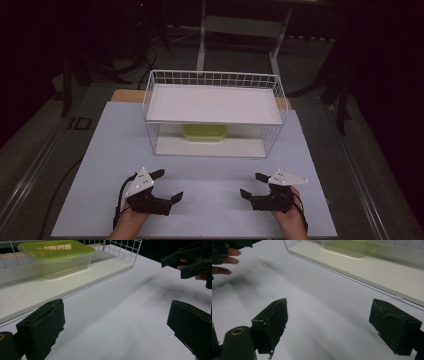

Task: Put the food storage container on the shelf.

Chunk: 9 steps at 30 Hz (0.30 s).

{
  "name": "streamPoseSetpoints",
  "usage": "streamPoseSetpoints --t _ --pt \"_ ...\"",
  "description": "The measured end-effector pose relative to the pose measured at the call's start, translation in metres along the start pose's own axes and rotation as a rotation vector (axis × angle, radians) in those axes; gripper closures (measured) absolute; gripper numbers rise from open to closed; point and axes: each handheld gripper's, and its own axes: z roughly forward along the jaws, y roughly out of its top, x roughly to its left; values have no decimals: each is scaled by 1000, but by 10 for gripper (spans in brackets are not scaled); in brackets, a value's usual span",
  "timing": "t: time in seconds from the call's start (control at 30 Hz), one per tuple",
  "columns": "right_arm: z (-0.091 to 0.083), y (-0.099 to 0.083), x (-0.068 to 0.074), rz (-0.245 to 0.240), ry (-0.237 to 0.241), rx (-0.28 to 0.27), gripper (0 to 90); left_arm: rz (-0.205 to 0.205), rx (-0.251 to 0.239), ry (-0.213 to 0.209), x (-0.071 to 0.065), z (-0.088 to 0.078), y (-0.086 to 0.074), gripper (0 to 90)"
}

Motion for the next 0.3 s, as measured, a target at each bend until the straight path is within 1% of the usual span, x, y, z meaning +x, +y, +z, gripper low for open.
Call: streamPoseSetpoints --t 0.2,0.27,0.3 --pt "0 0 -2 14 0 -3 155 2 1 -5 -2 1 1 20" --pt "-1 -1 -3 14 -7 -3 156 4 -1 -14 -2 0 1 20" --pt "-1 0 -3 19 0 -3 156 5 0 -13 -2 0 1 20"
